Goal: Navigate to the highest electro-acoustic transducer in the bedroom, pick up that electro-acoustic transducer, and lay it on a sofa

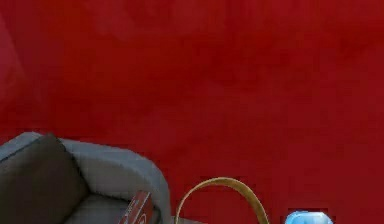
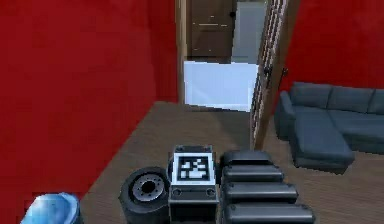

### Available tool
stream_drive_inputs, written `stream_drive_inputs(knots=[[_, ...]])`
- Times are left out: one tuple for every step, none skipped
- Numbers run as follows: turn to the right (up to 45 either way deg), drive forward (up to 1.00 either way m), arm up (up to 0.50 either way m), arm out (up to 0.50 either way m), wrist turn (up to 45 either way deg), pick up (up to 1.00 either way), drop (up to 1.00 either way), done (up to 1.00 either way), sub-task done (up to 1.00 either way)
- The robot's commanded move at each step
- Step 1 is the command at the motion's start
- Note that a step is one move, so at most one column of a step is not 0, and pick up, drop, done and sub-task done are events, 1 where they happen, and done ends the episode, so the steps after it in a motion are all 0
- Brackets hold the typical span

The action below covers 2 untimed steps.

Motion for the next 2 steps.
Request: stream_drive_inputs(knots=[[42.0, 0.0, 0.0, 0.0, 0.0, 0.0, 0.0, 0.0, 0.0], [45.0, 0.0, 0.0, 0.0, 0.0, 0.0, 0.0, 0.0, 0.0]])
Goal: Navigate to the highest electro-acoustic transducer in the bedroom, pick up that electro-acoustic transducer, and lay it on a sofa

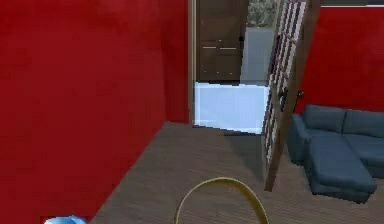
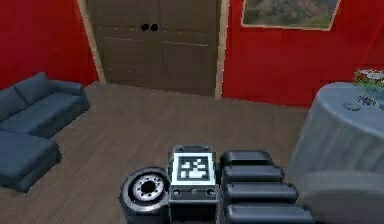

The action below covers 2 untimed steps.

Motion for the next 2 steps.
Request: stream_drive_inputs(knots=[[45.0, 0.0, 0.0, 0.0, 0.0, 0.0, 0.0, 0.0, 0.0], [45.0, 0.0, 0.0, 0.0, 0.0, 0.0, 0.0, 0.0, 0.0]])
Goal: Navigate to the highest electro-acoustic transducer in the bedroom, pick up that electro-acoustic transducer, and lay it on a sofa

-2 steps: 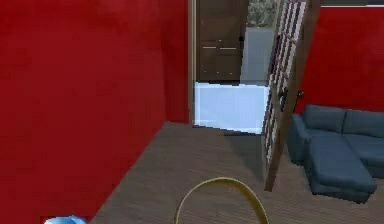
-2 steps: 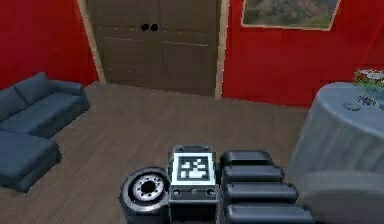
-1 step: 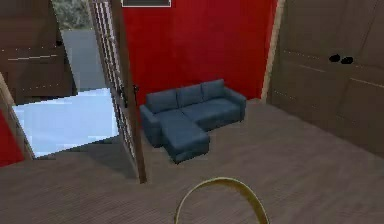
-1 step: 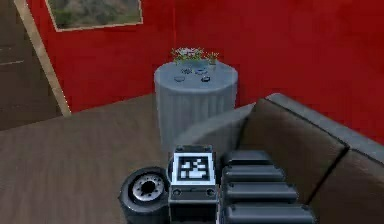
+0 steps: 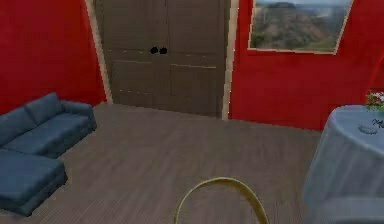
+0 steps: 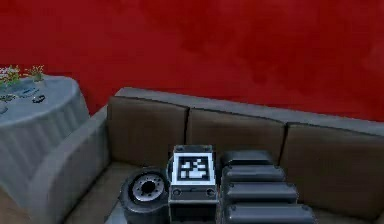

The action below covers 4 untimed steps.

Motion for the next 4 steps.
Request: stream_drive_inputs(knots=[[33.0, 0.0, 0.0, 0.0, 0.0, 0.0, 0.0, 0.0, 0.0], [0.0, 0.3, 0.0, 0.0, 0.0, 0.0, 0.0, 0.0, 0.0], [-45.0, 0.0, 0.0, 0.0, 0.0, 0.0, 0.0, 0.0, 0.0], [-45.0, 0.0, 0.0, 0.0, 0.0, 0.0, 0.0, 0.0, 0.0]])
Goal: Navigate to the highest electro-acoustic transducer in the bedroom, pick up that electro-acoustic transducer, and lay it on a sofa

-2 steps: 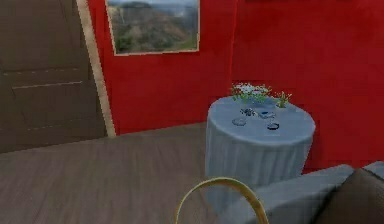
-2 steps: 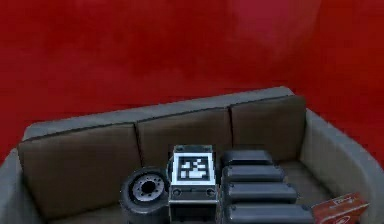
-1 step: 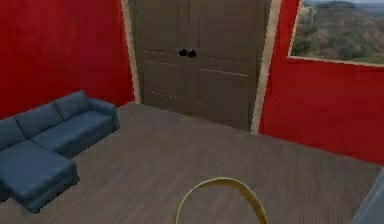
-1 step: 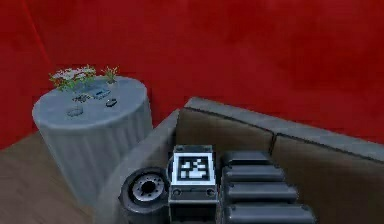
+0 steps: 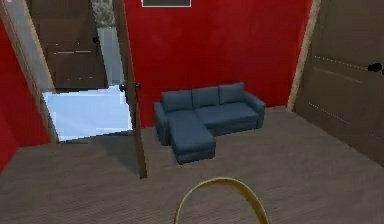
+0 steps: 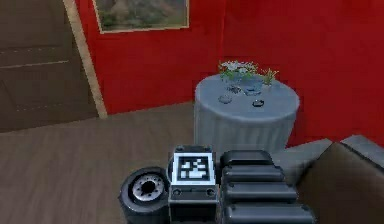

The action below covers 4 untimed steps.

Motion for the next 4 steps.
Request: stream_drive_inputs(knots=[[-6.0, 0.0, 0.0, 0.0, 0.0, 0.0, 0.0, 0.0, 0.0], [45.0, 0.0, 0.0, 0.0, 0.0, 0.0, 0.0, 0.0, 0.0], [33.0, 0.0, 0.0, 0.0, 0.0, 0.0, 0.0, 0.0, 0.0], [-45.0, 0.0, 0.0, 0.0, 0.0, 0.0, 0.0, 0.0, 0.0]])
